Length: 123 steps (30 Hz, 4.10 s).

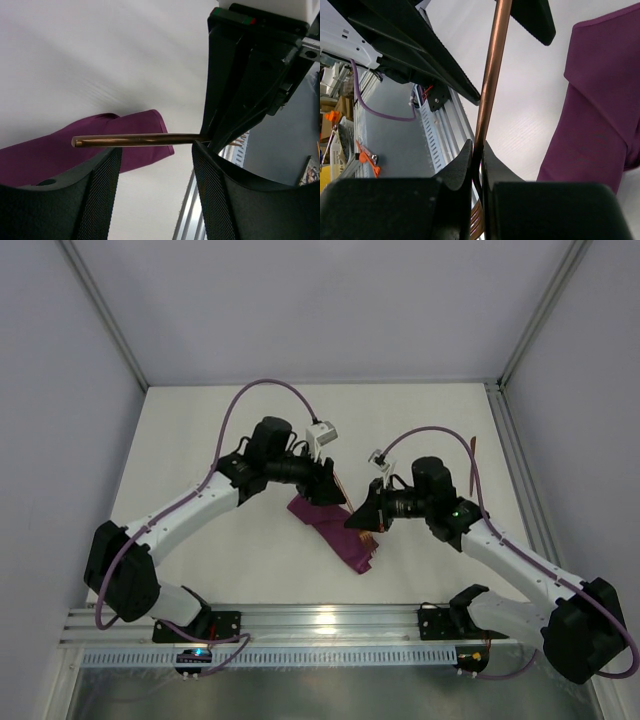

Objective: Fold the napkin into a case and place the utensils inside
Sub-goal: Pass from the right arm to the left, then pass from the left arm to the right

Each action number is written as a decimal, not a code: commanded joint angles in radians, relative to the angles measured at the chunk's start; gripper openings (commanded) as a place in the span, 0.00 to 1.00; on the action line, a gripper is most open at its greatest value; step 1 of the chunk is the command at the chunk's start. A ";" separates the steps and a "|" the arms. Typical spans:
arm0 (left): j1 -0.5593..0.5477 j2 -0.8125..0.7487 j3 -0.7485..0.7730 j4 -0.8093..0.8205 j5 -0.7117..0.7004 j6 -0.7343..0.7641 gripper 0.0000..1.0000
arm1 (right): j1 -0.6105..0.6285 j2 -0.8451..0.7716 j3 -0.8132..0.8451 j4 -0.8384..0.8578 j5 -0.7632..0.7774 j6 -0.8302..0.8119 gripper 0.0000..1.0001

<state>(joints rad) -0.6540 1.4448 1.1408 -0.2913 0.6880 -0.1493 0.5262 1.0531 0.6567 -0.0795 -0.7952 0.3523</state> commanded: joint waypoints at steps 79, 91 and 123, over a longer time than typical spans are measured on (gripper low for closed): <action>0.310 -0.006 0.013 -0.123 -0.262 -0.535 0.00 | 0.486 -0.120 0.041 -0.048 0.970 0.045 0.63; 0.349 0.009 -0.036 -0.083 -0.219 -0.635 0.00 | 0.457 0.239 0.092 0.264 0.958 0.082 0.60; 0.369 -0.073 0.076 -0.290 -0.214 -0.337 0.72 | 0.189 0.289 0.181 -0.048 0.309 0.178 0.03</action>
<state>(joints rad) -0.2878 1.4258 1.1641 -0.5125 0.4721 -0.5842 0.7563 1.4254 0.8265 0.0151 -0.3424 0.5117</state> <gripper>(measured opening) 0.706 0.039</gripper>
